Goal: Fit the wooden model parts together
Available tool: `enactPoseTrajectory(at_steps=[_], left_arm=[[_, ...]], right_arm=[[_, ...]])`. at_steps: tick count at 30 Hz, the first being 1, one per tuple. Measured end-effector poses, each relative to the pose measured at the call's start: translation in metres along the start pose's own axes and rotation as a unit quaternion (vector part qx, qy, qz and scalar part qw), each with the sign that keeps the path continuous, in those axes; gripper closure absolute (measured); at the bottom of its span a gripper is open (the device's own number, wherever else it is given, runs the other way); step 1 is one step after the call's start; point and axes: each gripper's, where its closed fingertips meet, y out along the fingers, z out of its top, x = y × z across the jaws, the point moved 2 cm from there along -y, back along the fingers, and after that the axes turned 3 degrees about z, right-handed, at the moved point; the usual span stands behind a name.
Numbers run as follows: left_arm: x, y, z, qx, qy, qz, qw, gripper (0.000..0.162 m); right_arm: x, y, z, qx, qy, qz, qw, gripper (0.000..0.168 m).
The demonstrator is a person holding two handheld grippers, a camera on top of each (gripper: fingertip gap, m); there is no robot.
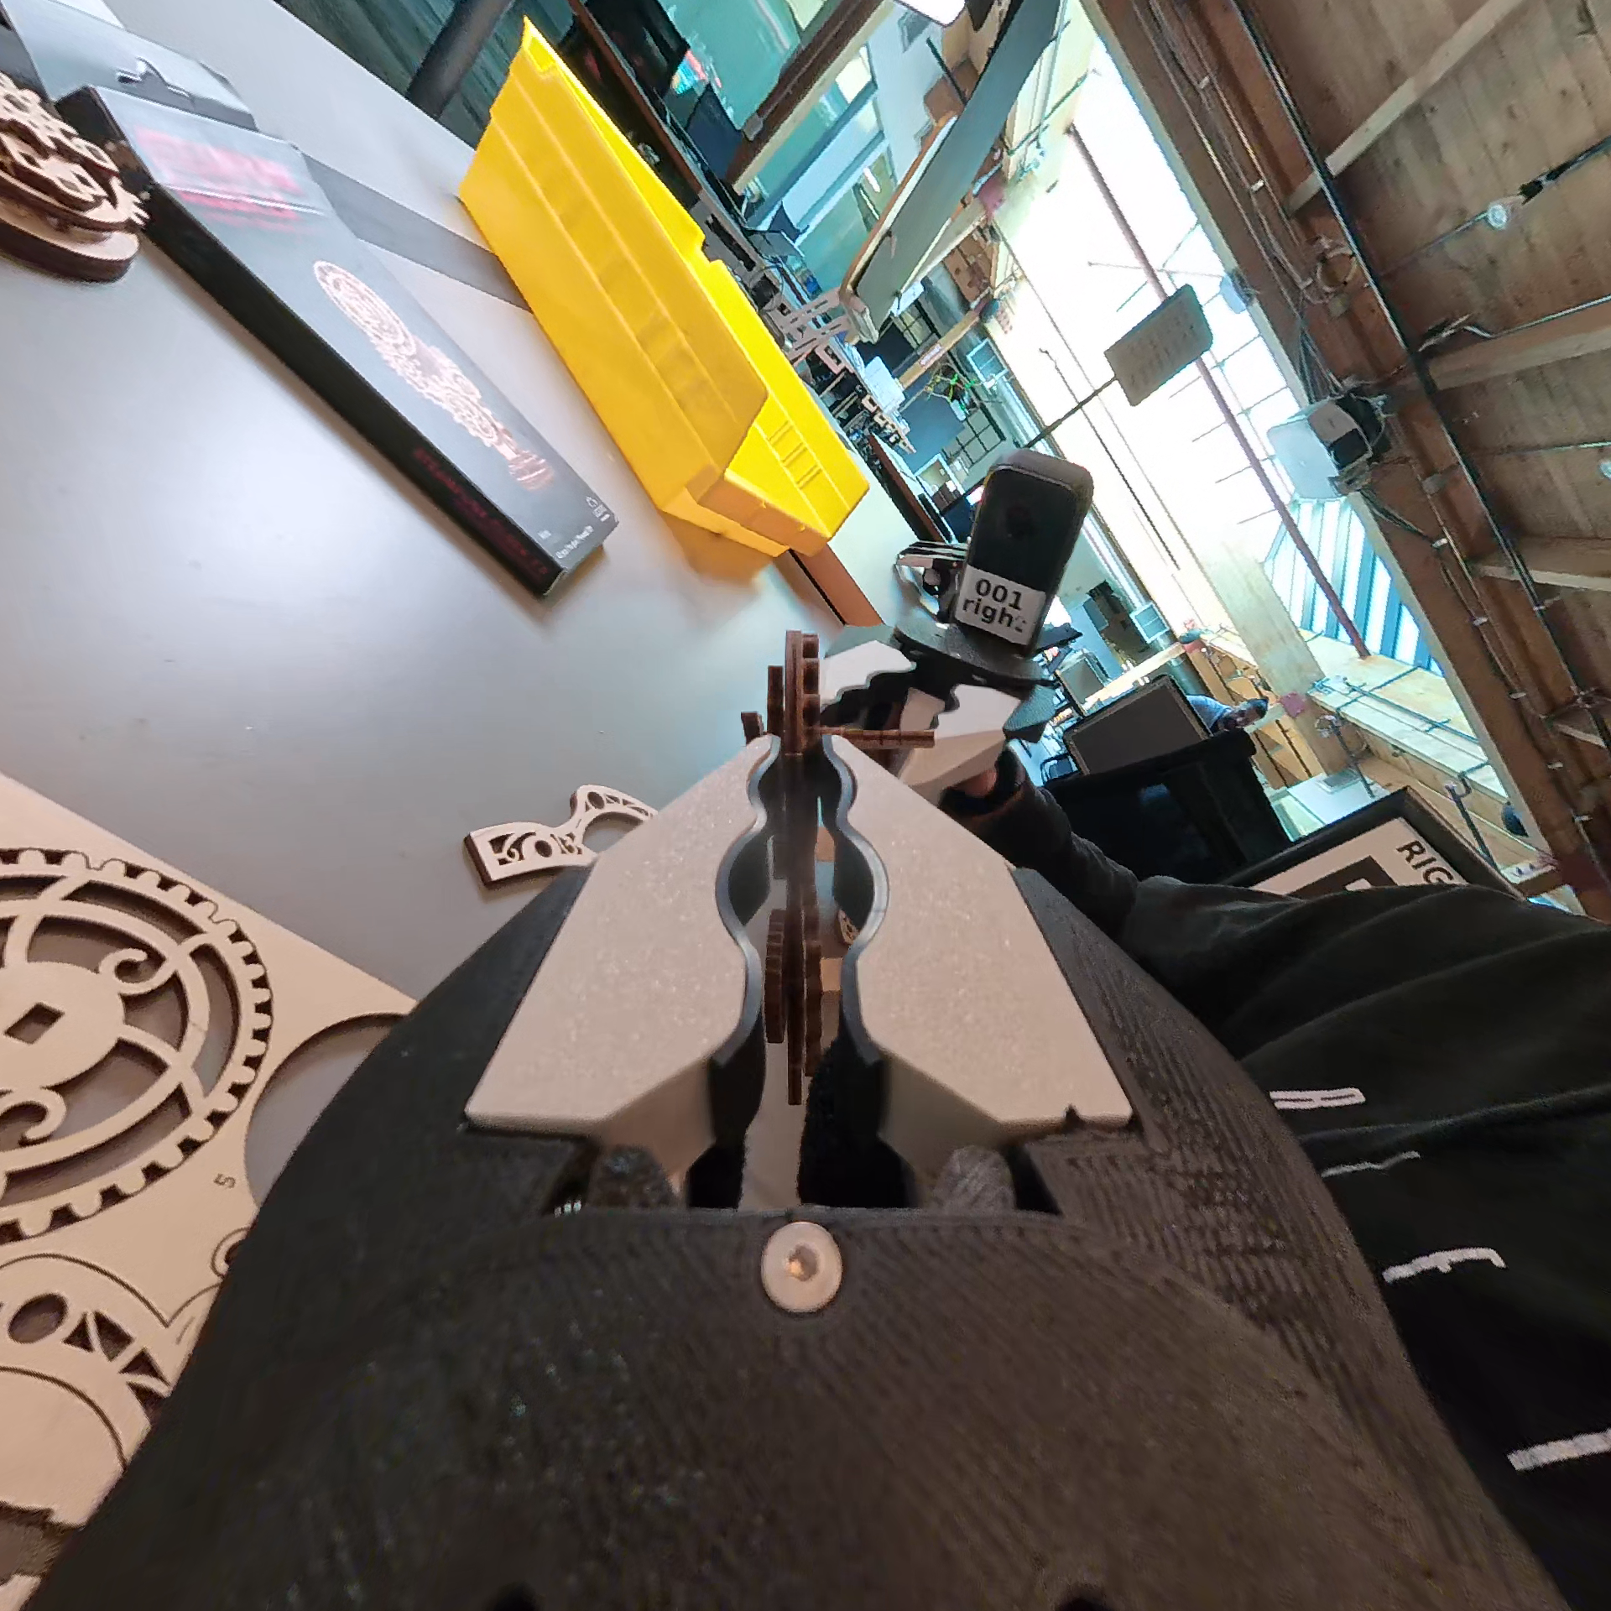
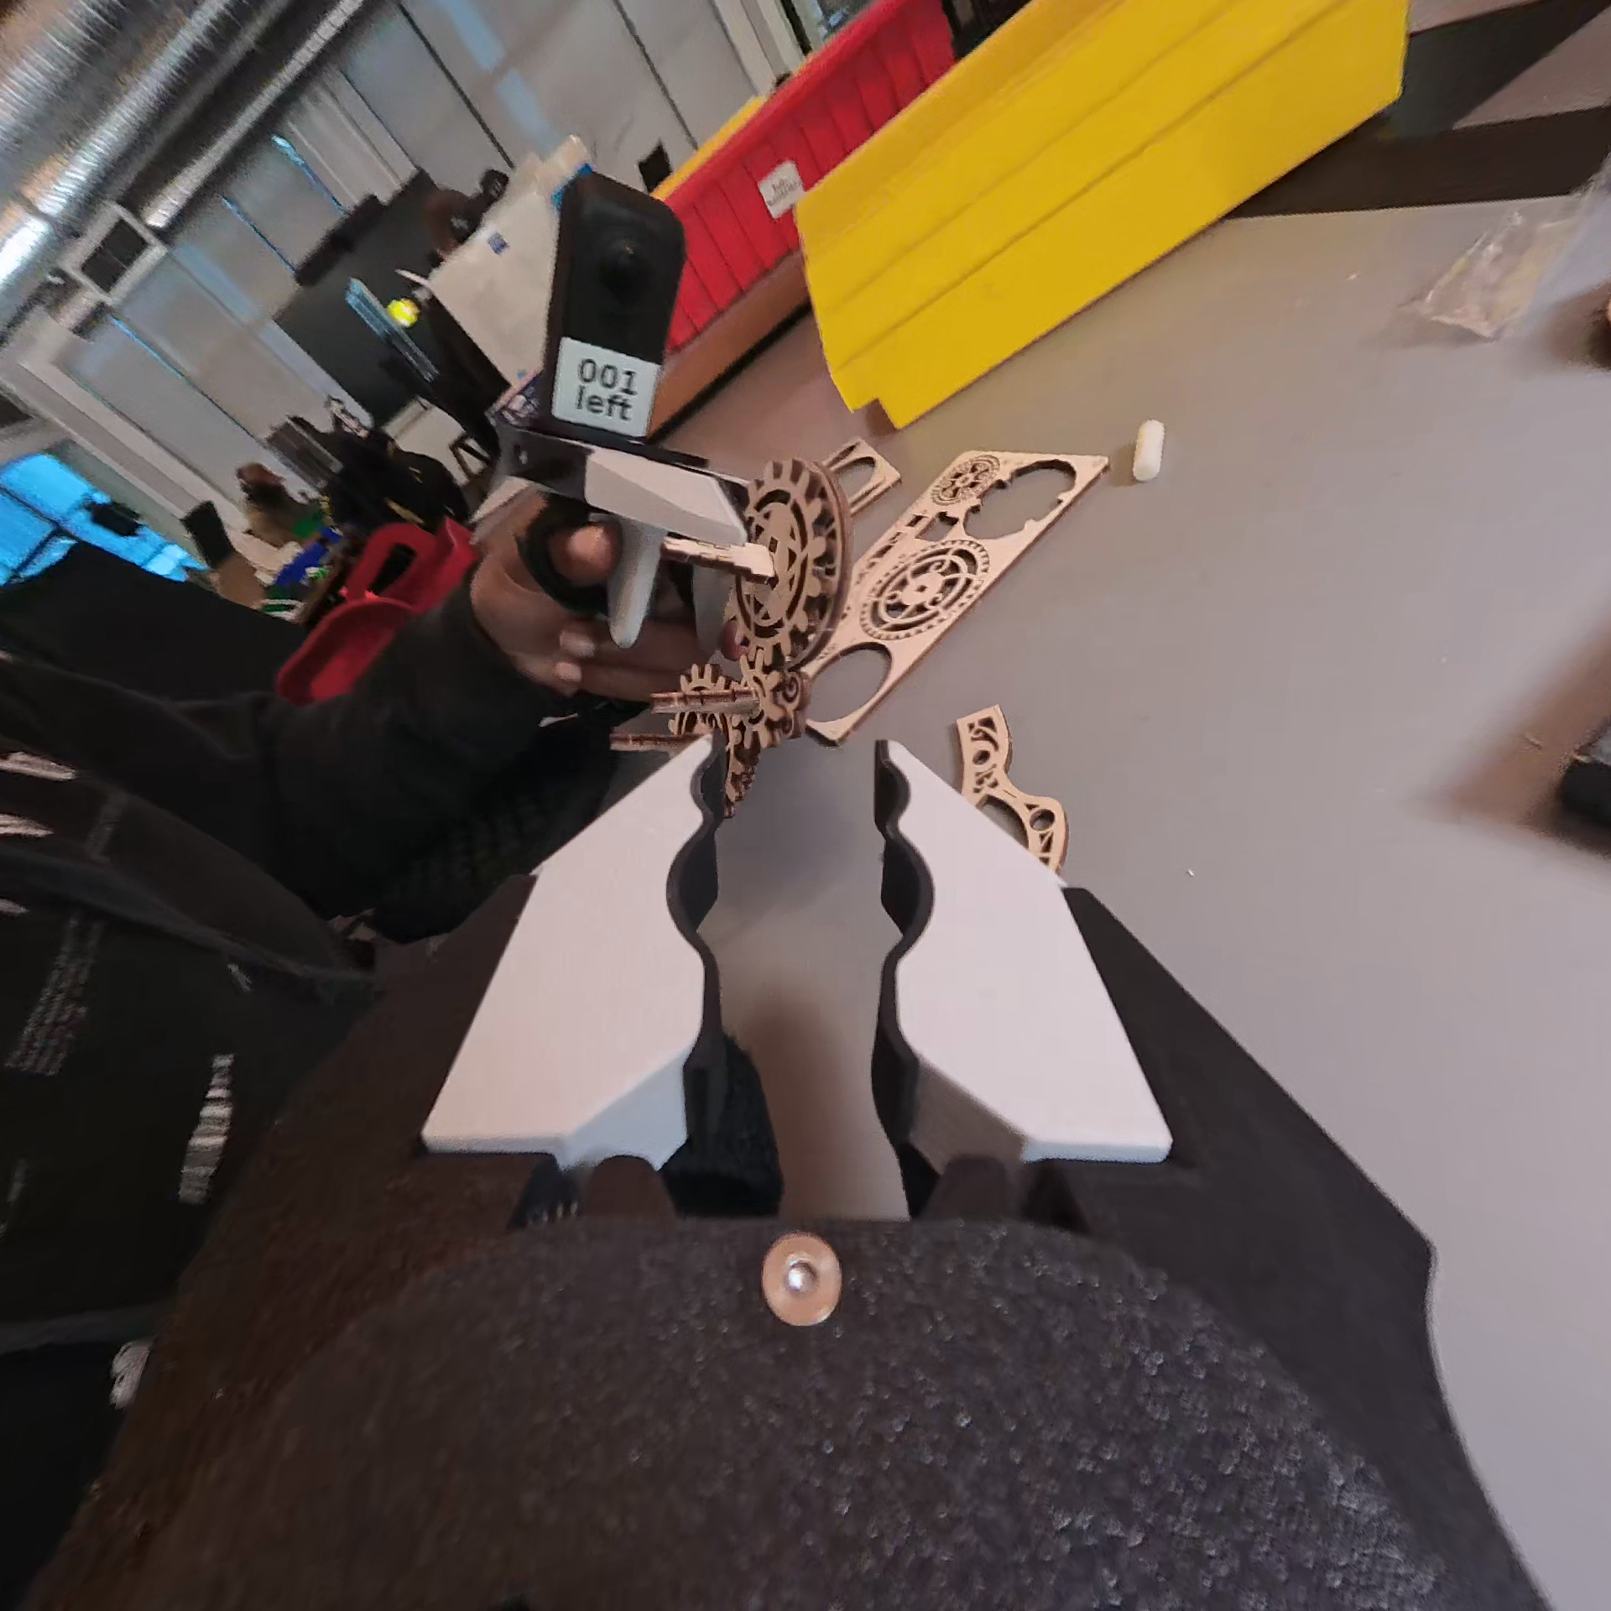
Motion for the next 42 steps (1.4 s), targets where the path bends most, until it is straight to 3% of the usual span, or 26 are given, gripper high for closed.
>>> enactPoseTrajectory(at_steps=[4,9,13,16,21,25,28,32,35,38,42], left_arm=[[-0.008,-0.002,0.008,0.046,0.009,0.045,0.998,0.157],[-0.004,-0.001,0.018,0.116,0.037,0.091,0.988,0.157],[0.007,0.004,0.016,0.147,0.056,0.103,0.982,0.156],[0.011,0.001,0.017,0.156,0.059,0.101,0.981,0.156],[0.007,0.003,0.013,0.149,0.029,0.084,0.985,0.155],[0.022,0.005,0.012,0.141,0.026,0.012,0.99,0.15],[0.035,0.004,0.01,0.109,0.055,-0.039,0.992,0.14],[0.033,0.001,0.006,0.065,0.112,-0.043,0.991,0.127],[0.032,0.0,0.005,0.039,0.164,-0.049,0.984,0.103],[0.032,-0.002,0.0,-0.002,0.216,-0.084,0.973,0.081],[0.042,-0.001,-0.026,-0.077,0.24,-0.161,0.954,0.07]], right_arm=[[-0.005,0.008,0.003,-0.01,-0.042,-0.092,0.995,0.119],[-0.001,0.026,0.004,-0.009,-0.043,-0.145,0.988,0.118],[0.0,0.037,0.014,0.01,-0.007,-0.113,0.994,0.12],[0.004,0.036,0.014,0.015,0.004,-0.102,0.995,0.14],[0.009,0.033,0.014,0.017,0.014,-0.089,0.996,0.137],[0.006,0.029,0.014,0.02,0.041,-0.038,0.998,0.143],[-0.002,0.02,0.017,0.022,0.079,0.024,0.996,0.145],[-0.003,0.009,0.017,0.027,0.117,0.059,0.991,0.148],[-0.007,0.006,0.016,0.02,0.126,0.071,0.989,0.148],[-0.016,0.01,0.008,-0.021,0.087,0.066,0.994,0.148],[-0.037,0.019,-0.003,-0.075,0.039,0.085,0.993,0.149]])
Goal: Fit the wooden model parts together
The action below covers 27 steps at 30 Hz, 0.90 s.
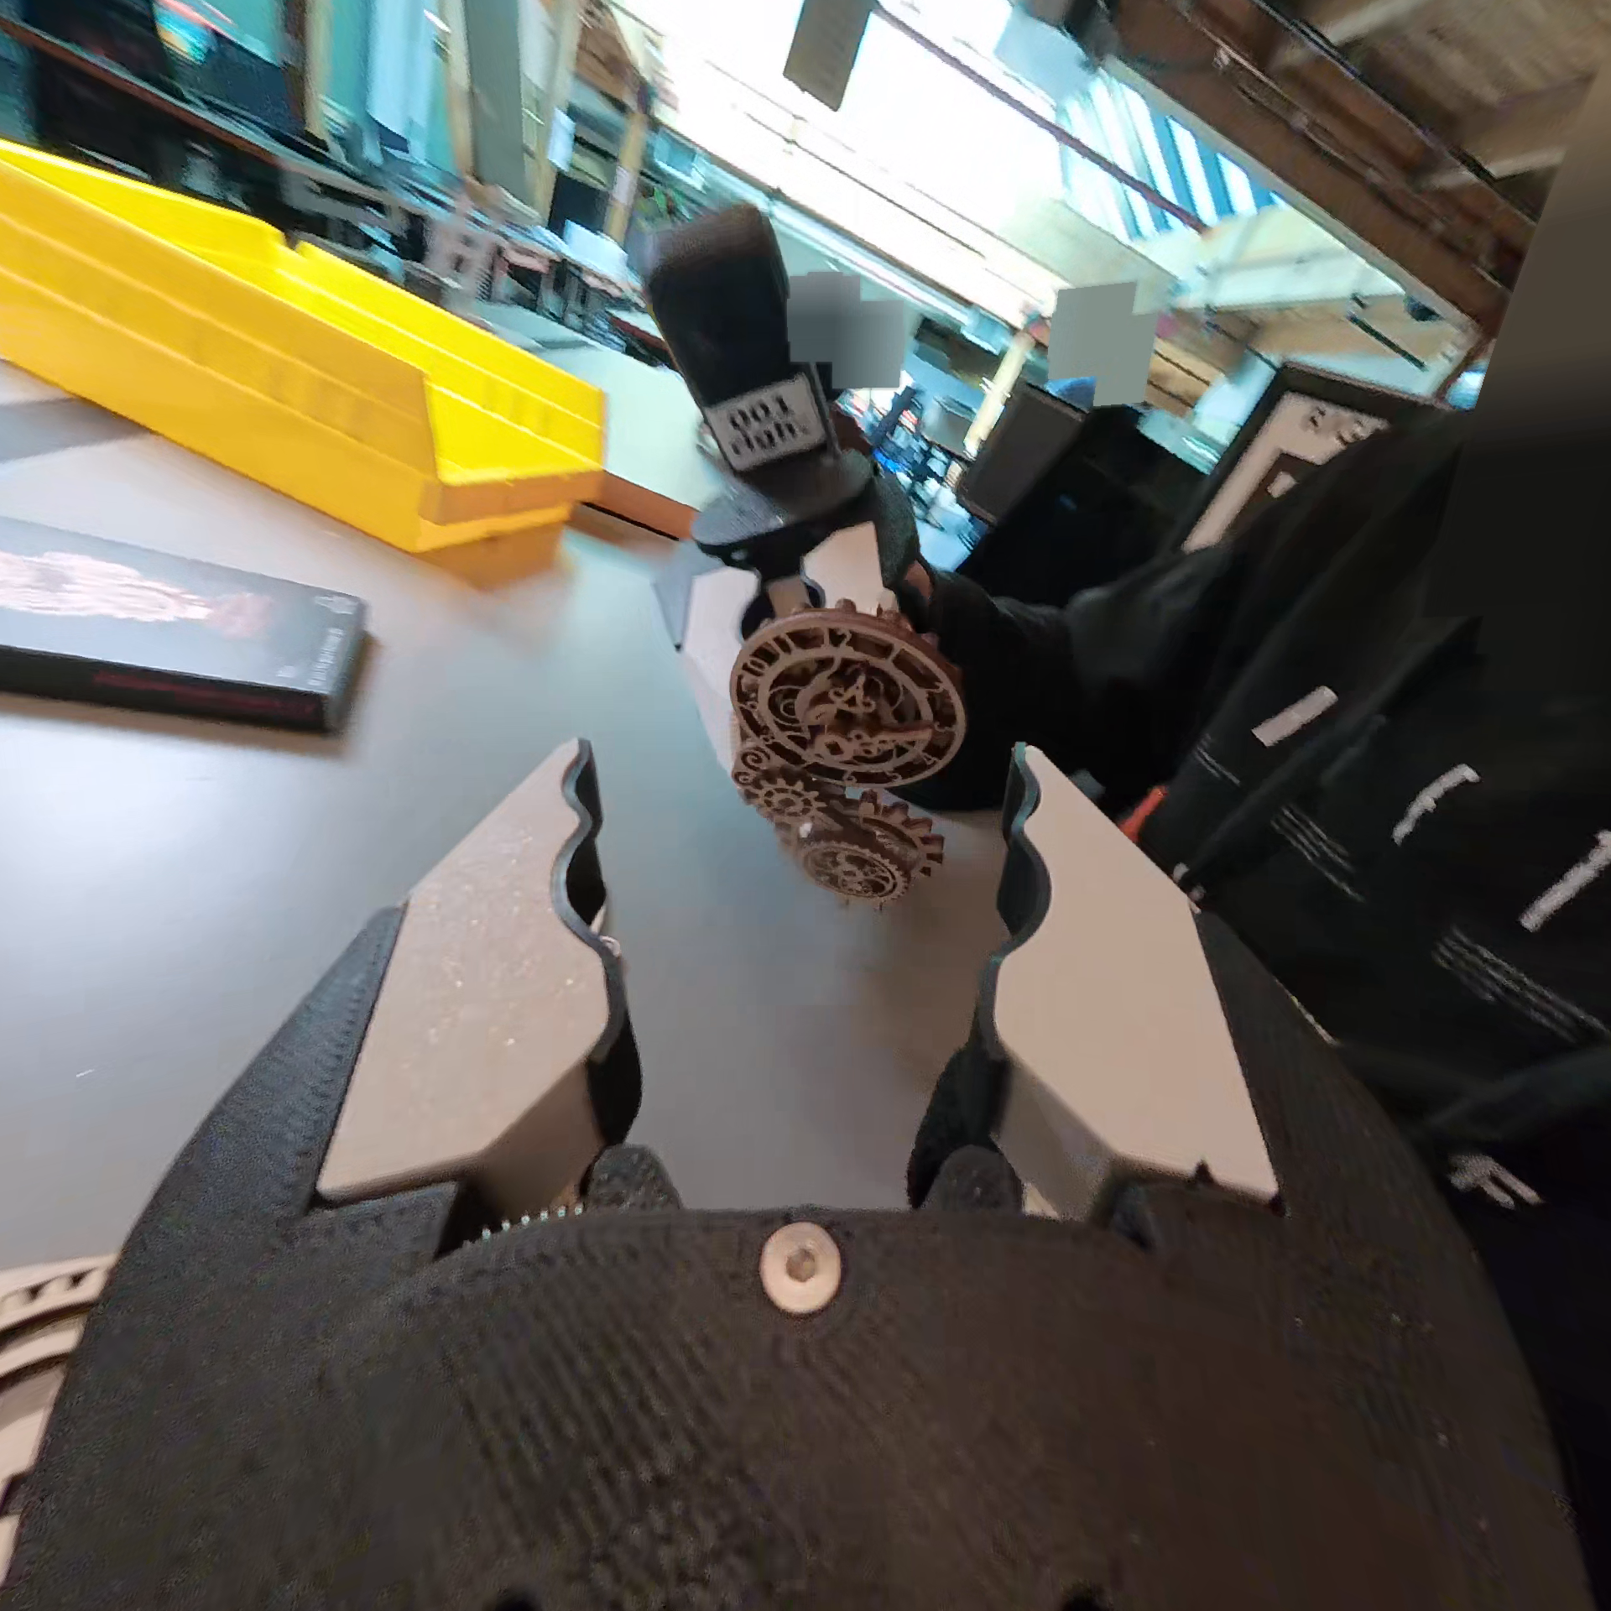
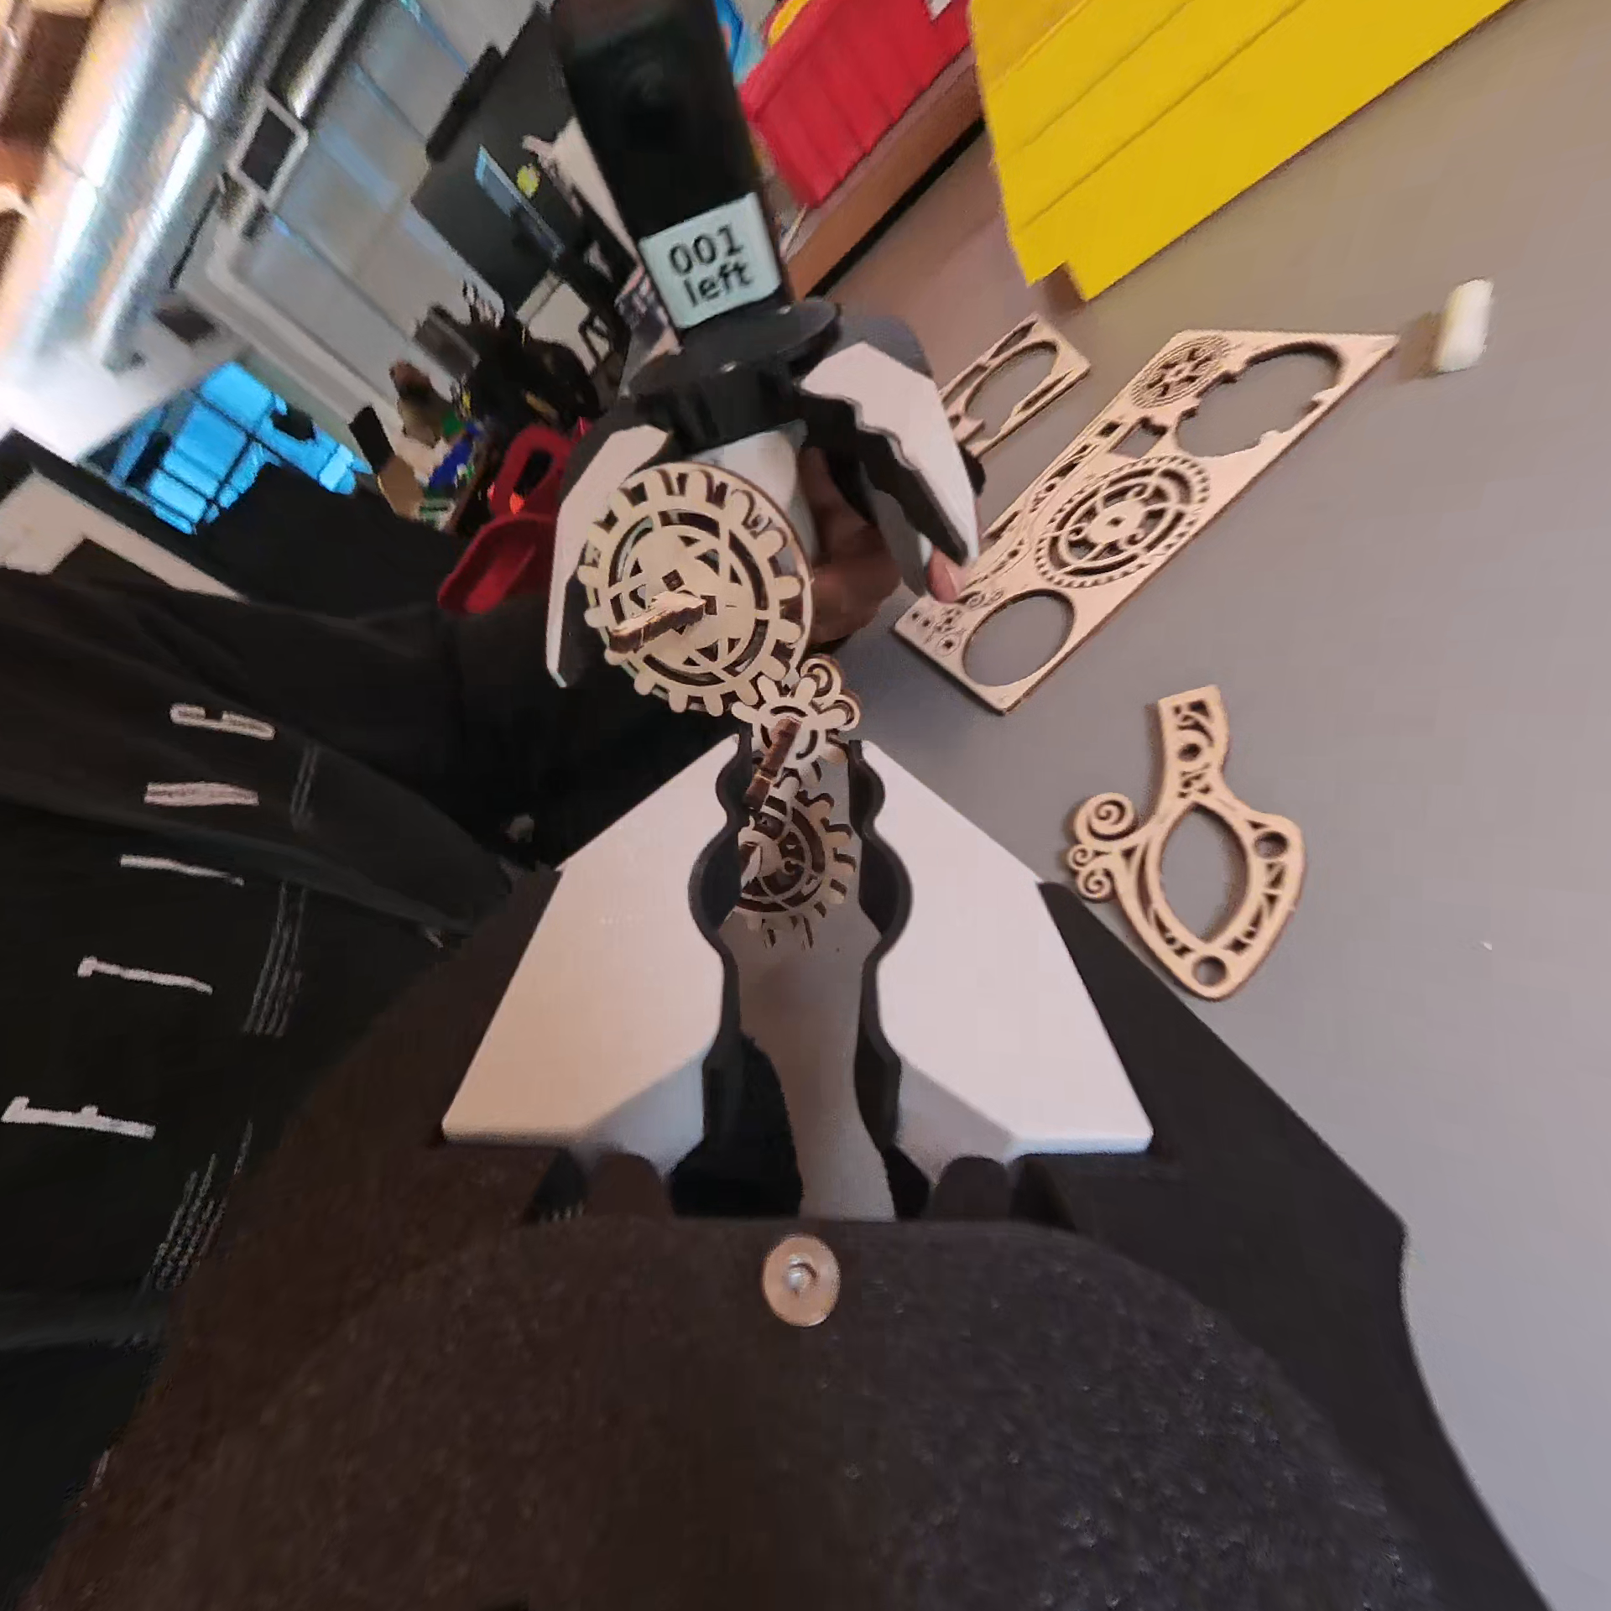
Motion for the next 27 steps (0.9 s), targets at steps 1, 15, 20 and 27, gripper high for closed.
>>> enactPoseTrajectory(at_steps=[1,15,20,27], left_arm=[[0.005,0.003,-0.005,-0.015,0.007,-0.014,1.0,0.07],[0.017,0.0,0.0,0.015,0.021,-0.048,0.998,0.107],[0.012,-0.016,0.019,0.078,0.018,-0.034,0.996,0.108],[0.005,-0.04,0.042,0.163,0.002,-0.029,0.986,0.108]], right_arm=[[-0.003,0.002,-0.003,-0.012,-0.008,-0.001,1.0,0.149],[-0.011,0.005,0.004,0.001,-0.028,0.007,1.0,0.138],[-0.004,-0.026,0.022,0.008,-0.095,-0.048,0.994,0.121],[0.075,-0.054,-0.023,-0.244,-0.204,-0.271,0.908,0.117]])
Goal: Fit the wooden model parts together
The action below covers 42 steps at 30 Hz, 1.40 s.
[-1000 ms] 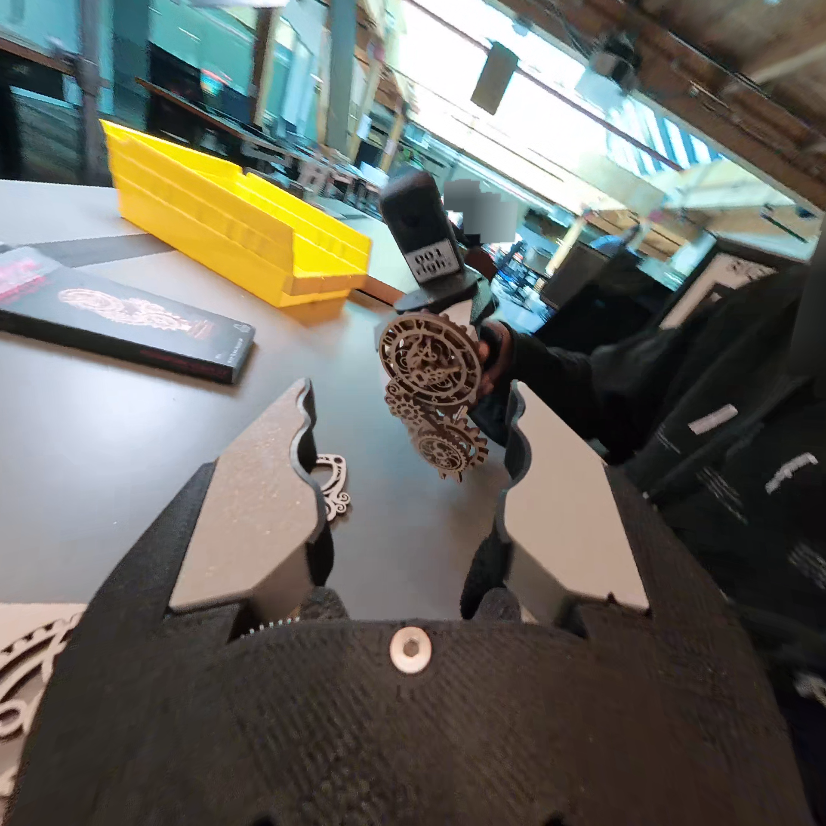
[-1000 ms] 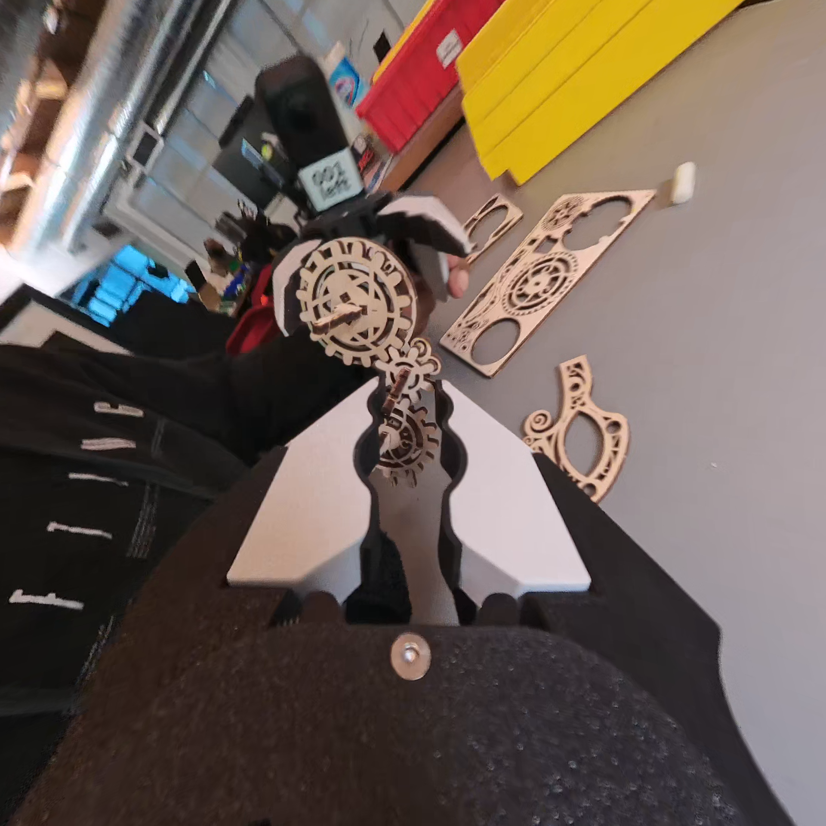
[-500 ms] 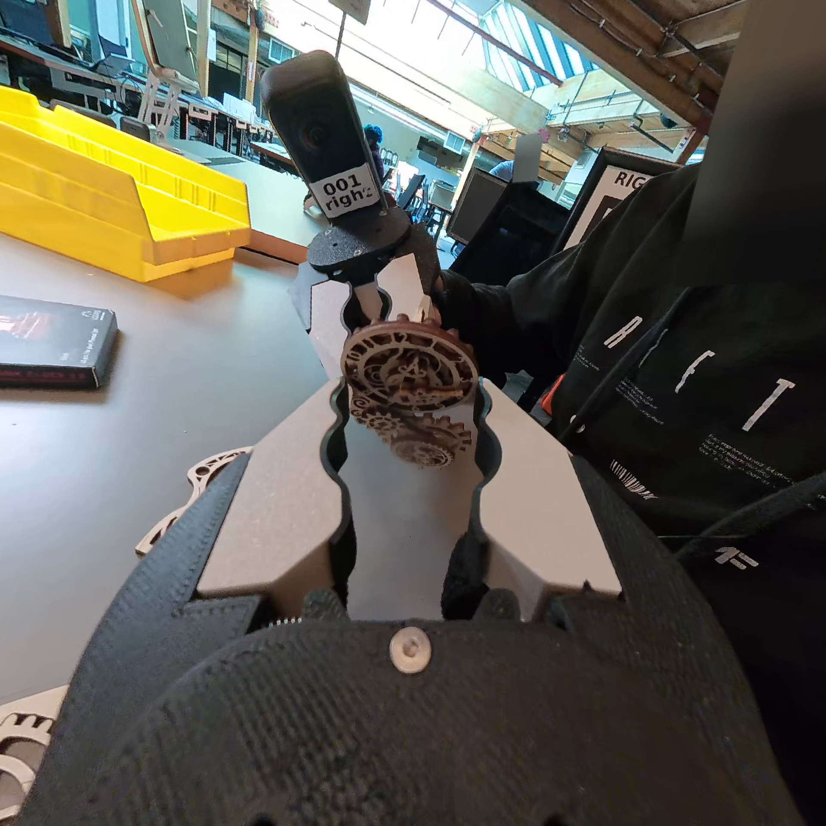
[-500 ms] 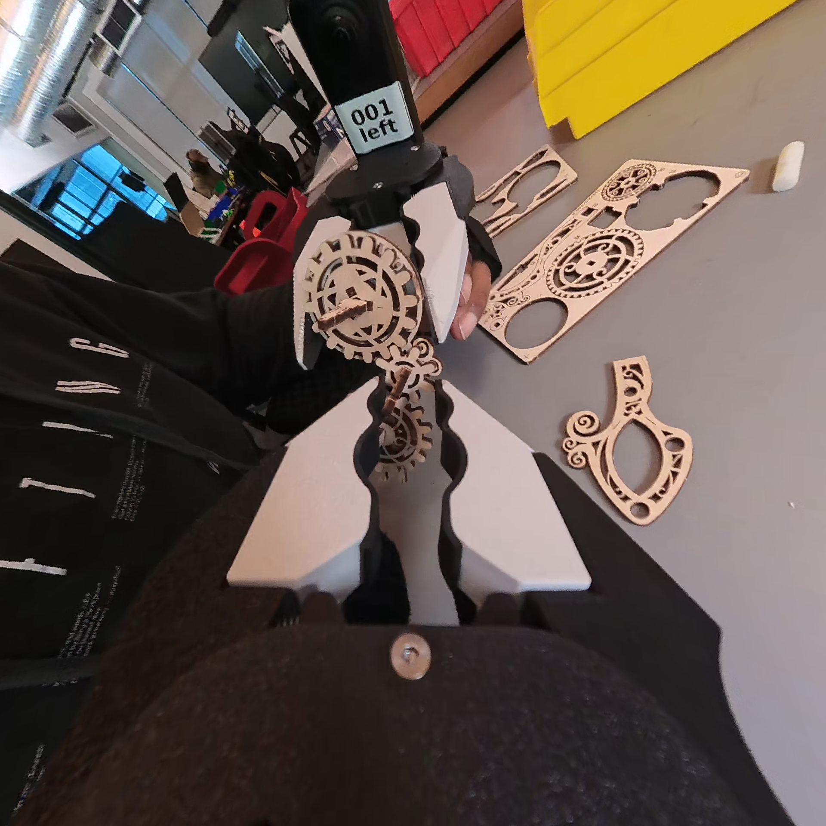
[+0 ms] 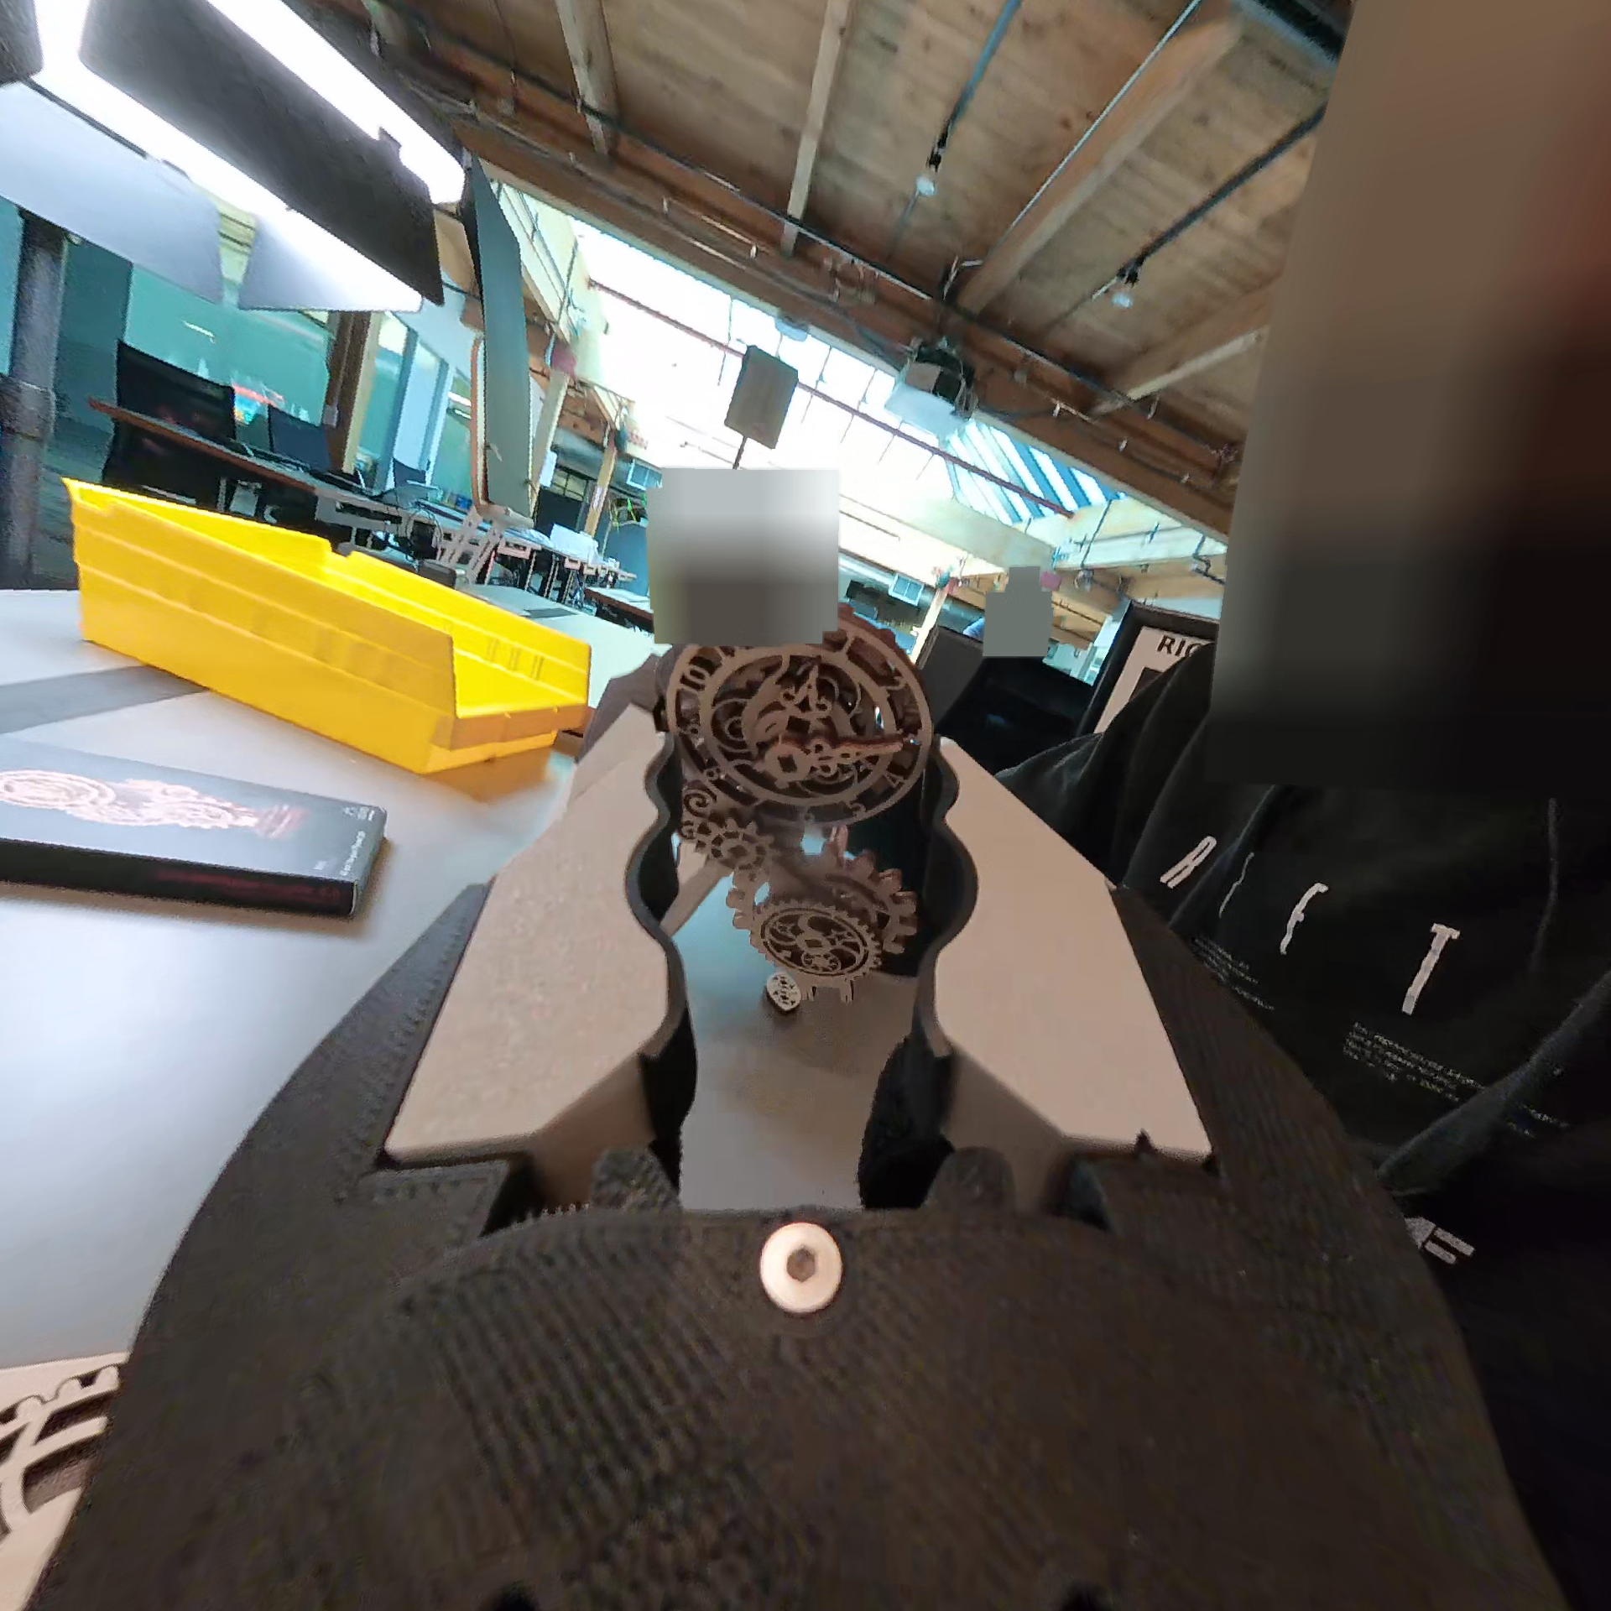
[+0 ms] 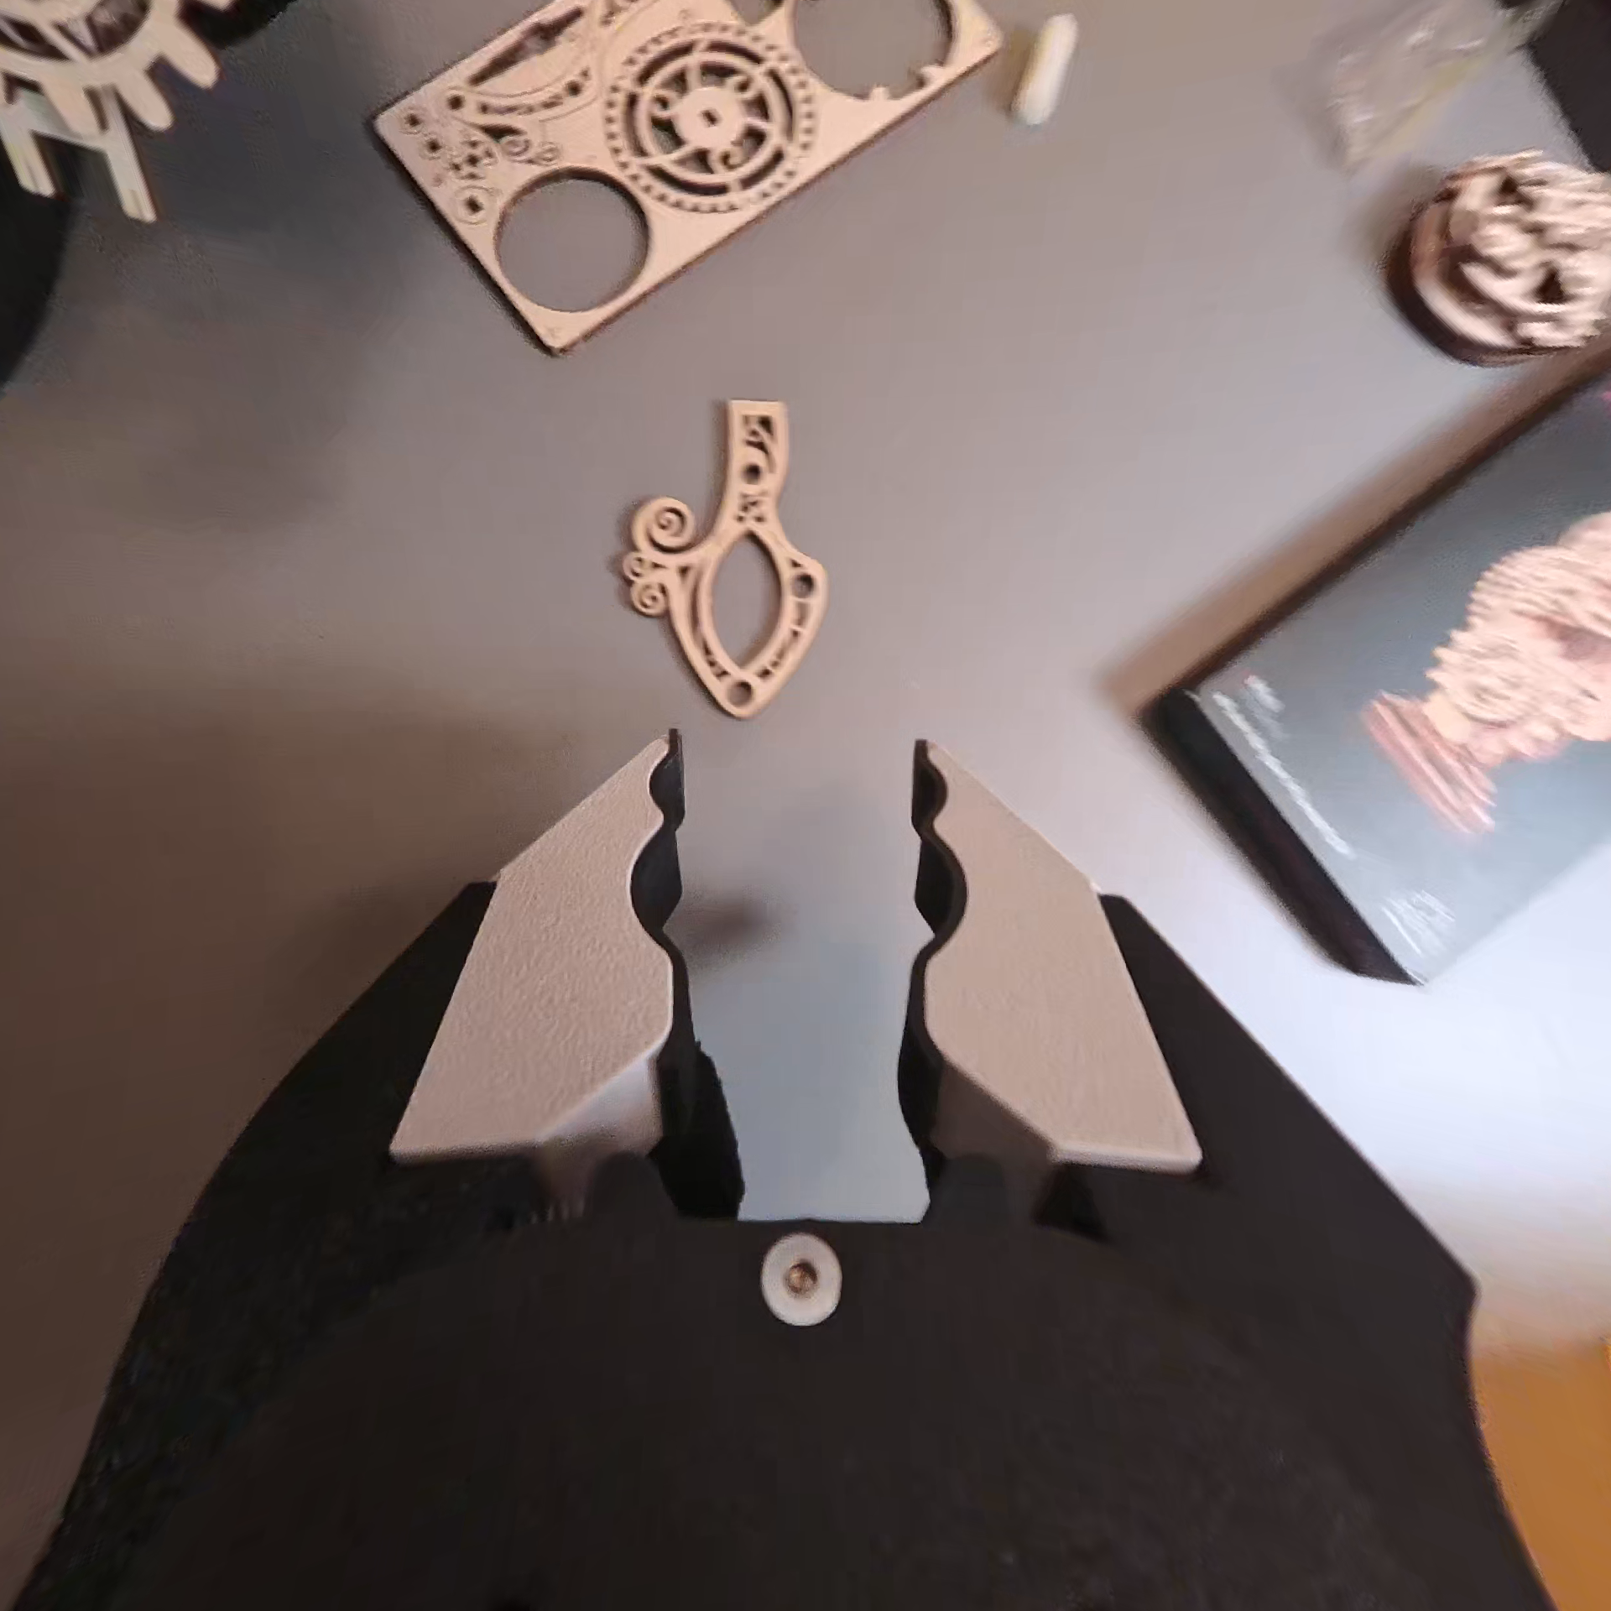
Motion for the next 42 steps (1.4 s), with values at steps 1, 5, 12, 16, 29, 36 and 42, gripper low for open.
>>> enactPoseTrajectory(at_steps=[1,5,12,16,29,36,42], left_arm=[[0.0,-0.001,0.001,0.004,-0.001,0.001,1.0,0.108],[-0.002,-0.007,0.004,0.011,0.003,0.012,1.0,0.108],[-0.003,-0.01,0.005,0.012,0.006,0.019,1.0,0.108],[-0.002,-0.009,0.004,0.01,0.007,0.017,1.0,0.108],[-0.001,-0.005,-0.001,-0.009,0.01,0.014,1.0,0.108],[-0.002,-0.007,0.008,0.013,0.008,0.041,0.999,0.108],[-0.002,-0.008,0.019,0.035,0.008,0.045,0.998,0.108]], right_arm=[[-0.005,0.008,0.003,-0.005,0.0,0.015,1.0,0.117],[-0.012,0.036,0.009,-0.063,-0.025,0.027,0.997,0.105],[-0.014,0.047,0.014,-0.131,-0.126,0.078,0.98,0.129],[-0.006,0.037,0.008,-0.161,-0.333,0.12,0.921,0.129],[-0.027,0.024,-0.01,-0.26,-0.733,0.133,0.614,0.128],[-0.015,0.002,-0.005,-0.161,-0.211,0.1,0.959,0.097],[-0.041,-0.008,-0.023,-0.024,0.161,0.014,0.987,0.08]])
